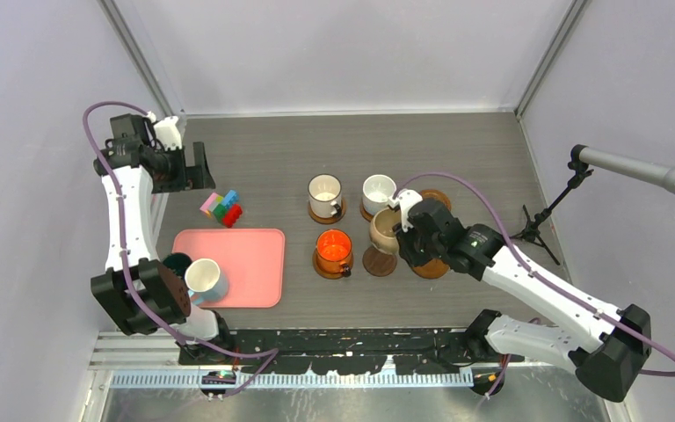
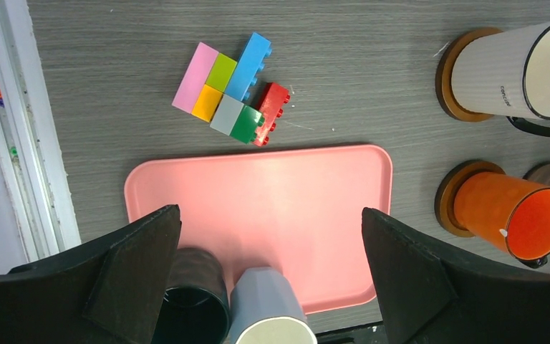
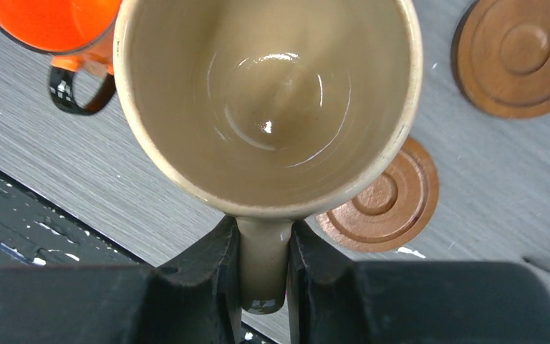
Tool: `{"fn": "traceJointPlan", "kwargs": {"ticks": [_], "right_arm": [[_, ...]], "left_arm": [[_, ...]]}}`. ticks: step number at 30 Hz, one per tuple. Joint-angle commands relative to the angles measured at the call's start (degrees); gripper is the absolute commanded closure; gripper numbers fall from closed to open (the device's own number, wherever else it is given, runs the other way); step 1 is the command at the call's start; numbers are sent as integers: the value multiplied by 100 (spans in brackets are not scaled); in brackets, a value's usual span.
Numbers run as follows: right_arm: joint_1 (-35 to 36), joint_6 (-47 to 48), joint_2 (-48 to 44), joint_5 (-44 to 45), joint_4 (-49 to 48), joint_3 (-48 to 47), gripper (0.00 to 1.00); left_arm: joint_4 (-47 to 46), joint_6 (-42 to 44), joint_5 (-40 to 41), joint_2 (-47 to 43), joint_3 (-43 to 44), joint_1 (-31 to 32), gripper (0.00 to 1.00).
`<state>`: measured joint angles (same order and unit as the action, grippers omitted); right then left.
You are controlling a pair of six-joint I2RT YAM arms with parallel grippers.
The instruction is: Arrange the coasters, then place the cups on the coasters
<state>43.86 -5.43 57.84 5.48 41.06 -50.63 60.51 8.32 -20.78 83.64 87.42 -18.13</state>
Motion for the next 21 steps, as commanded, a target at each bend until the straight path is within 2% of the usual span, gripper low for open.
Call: {"fn": "traceJointPlan", "kwargs": {"ticks": [1,10,21], "right_arm": [[-15,-487,-87,228,-960,143,100],[3,-707,208,-67,-1356,568,100],[27,-521,521,-154,-2112,1049,100]], "left_arm": [[-2,-181,-159,51,194,-44,0],[-4,-102,-183,66,128,-45,0],[-17,-155,-225,90,126,-50,0]]}}
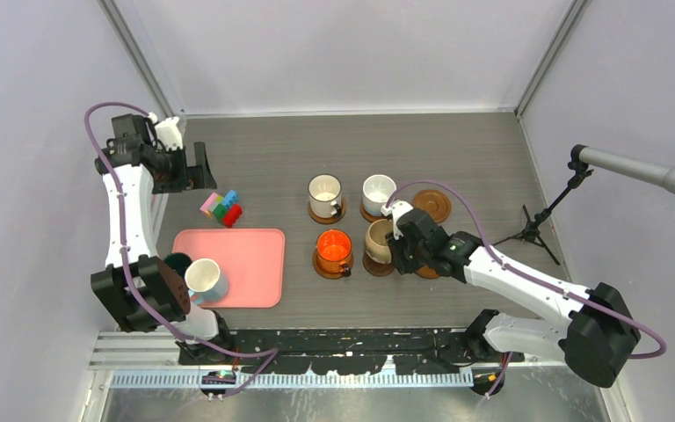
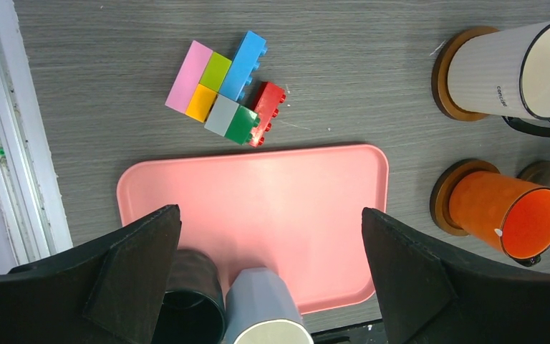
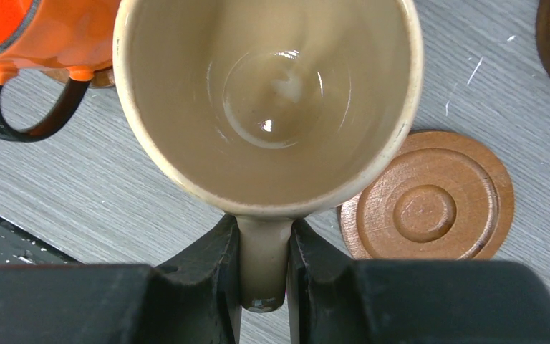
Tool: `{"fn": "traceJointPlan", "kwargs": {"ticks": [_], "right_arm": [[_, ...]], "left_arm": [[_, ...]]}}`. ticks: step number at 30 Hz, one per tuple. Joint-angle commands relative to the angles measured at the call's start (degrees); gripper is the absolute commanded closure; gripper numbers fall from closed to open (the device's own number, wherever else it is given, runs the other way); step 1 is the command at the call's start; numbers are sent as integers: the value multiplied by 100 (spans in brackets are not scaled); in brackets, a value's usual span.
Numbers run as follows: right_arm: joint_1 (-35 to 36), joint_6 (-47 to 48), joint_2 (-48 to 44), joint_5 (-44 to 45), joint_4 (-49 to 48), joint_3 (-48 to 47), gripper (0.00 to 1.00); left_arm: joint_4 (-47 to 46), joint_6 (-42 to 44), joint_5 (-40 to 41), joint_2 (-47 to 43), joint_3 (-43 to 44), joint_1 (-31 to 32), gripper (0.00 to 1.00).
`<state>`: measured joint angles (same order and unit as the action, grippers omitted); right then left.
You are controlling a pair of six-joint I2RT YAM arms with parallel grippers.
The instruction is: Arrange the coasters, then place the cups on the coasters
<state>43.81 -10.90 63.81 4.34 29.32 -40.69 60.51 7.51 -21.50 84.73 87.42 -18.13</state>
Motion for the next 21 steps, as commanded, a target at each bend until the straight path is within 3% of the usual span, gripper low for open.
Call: {"fn": "traceJointPlan", "kwargs": {"ticks": [1,21], "right_arm": [[31,13,-71,-74,-929,62,100],[34,-246,-58,-300,-658,24,100]], "left_arm": [[-9,-74,-145,-26,131,-50,0],[55,-109,-115,-144,188,-43,0]]}}
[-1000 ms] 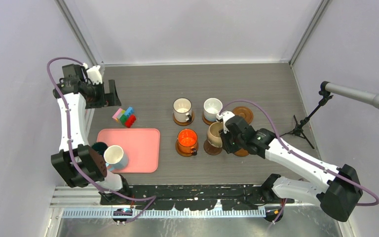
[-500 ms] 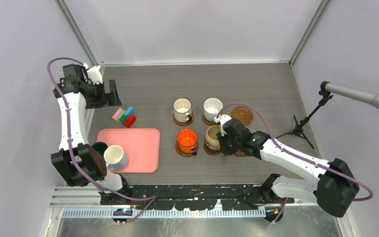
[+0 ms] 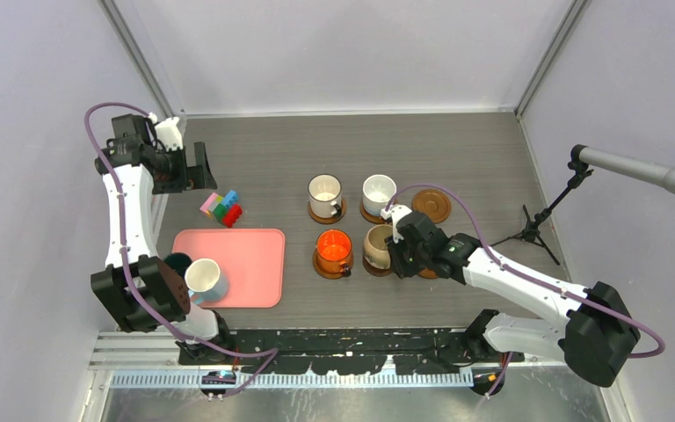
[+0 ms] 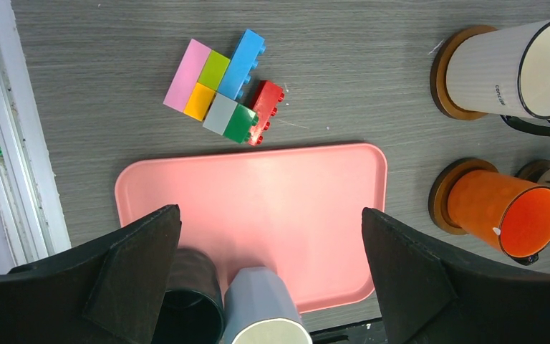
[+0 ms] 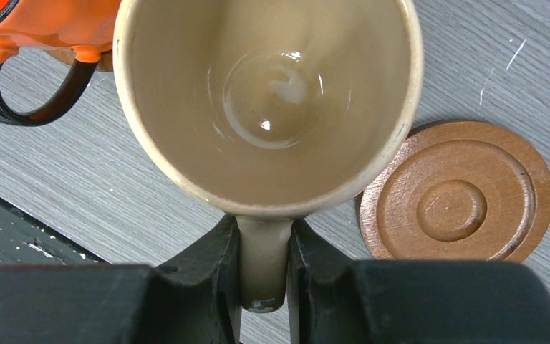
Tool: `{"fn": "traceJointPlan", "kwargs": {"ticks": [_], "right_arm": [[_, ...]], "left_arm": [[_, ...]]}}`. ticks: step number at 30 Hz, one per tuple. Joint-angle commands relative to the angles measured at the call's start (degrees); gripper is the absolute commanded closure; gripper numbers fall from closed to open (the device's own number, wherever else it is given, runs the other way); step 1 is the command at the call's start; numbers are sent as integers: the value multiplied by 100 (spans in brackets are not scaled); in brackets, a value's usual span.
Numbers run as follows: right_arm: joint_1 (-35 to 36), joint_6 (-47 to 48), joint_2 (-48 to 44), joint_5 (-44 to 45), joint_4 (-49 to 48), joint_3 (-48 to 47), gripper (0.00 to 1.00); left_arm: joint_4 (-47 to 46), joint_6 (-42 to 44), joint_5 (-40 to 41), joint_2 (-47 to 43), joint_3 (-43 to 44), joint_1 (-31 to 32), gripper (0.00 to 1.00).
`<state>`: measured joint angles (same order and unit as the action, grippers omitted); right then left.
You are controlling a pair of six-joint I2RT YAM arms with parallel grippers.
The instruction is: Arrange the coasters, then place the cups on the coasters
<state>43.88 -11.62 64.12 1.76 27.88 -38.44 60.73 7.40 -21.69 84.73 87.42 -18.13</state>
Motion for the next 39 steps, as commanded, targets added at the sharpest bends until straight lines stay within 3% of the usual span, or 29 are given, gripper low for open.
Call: {"fn": "traceJointPlan", "kwargs": {"ticks": [1,15,21,35,39], "right_arm": [[26,-178,-76,-30,-508,-200,100],[25,-255,270,128,-375,-365,96],[27,-277,338,91,-284,-400,77],[25,-374,90,15,16,-456,45],[27,-392,43,34,171,-602,27]], "left_arm": [[42,-98,-94,-148,196,-48,0],[62,-81,-89,-127,219,-49,0],[45,-53,-70,-119,201,-50,0],[68,-15,-19,-108,244,-48,0],[125,-12,-18,-85,316,-45,0]]}}
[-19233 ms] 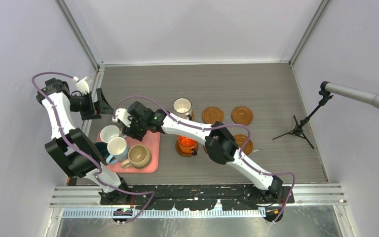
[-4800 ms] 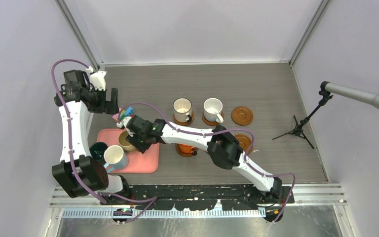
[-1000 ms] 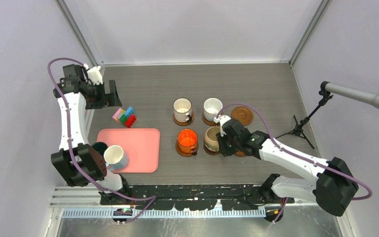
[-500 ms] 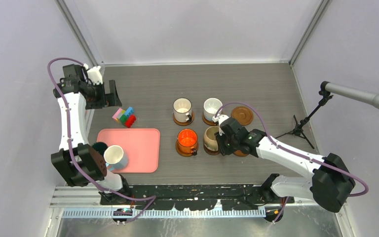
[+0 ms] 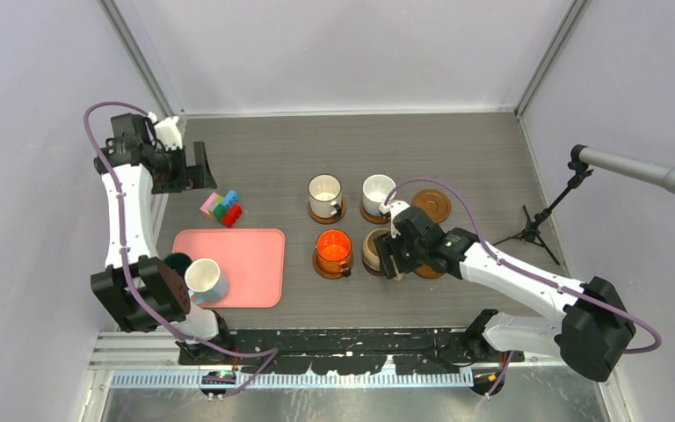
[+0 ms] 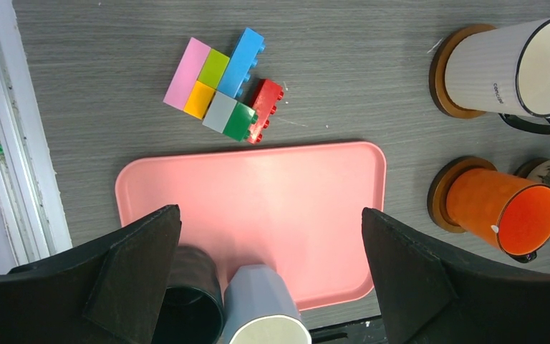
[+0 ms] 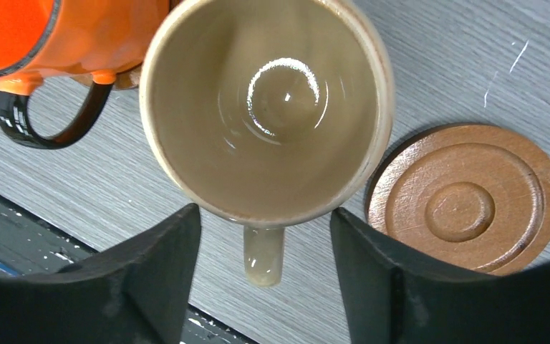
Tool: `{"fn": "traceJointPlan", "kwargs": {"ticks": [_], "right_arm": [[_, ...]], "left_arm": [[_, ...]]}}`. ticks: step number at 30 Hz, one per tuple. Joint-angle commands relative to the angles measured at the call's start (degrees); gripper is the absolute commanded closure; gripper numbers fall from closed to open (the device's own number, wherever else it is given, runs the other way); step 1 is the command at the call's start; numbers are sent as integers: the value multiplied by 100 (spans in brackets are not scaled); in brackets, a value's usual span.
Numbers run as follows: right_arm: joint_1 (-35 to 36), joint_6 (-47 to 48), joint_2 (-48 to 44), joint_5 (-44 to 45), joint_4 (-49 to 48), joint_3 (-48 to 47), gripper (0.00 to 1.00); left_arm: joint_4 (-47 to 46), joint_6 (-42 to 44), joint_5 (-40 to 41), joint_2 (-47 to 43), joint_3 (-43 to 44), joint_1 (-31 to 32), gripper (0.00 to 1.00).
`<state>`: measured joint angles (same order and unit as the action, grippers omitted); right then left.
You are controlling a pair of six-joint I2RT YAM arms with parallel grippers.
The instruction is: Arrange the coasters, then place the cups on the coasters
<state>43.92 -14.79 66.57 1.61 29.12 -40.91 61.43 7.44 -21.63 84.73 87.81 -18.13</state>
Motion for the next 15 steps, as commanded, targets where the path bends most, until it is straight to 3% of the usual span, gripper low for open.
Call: {"fn": "traceJointPlan", "kwargs": {"ticks": [1,8,15], "right_arm": [[27,-84,-235,52,94,-382,24],[21,69,-437,18,423,-745,19],[25,1678,204,-463,1799,-1659,19]], "left_arm": [[80,4,-30,-74,297,-42,0],[373,308,-88,-59,364,-48,0],[458,449,-79,-175,317,-46,0]]}}
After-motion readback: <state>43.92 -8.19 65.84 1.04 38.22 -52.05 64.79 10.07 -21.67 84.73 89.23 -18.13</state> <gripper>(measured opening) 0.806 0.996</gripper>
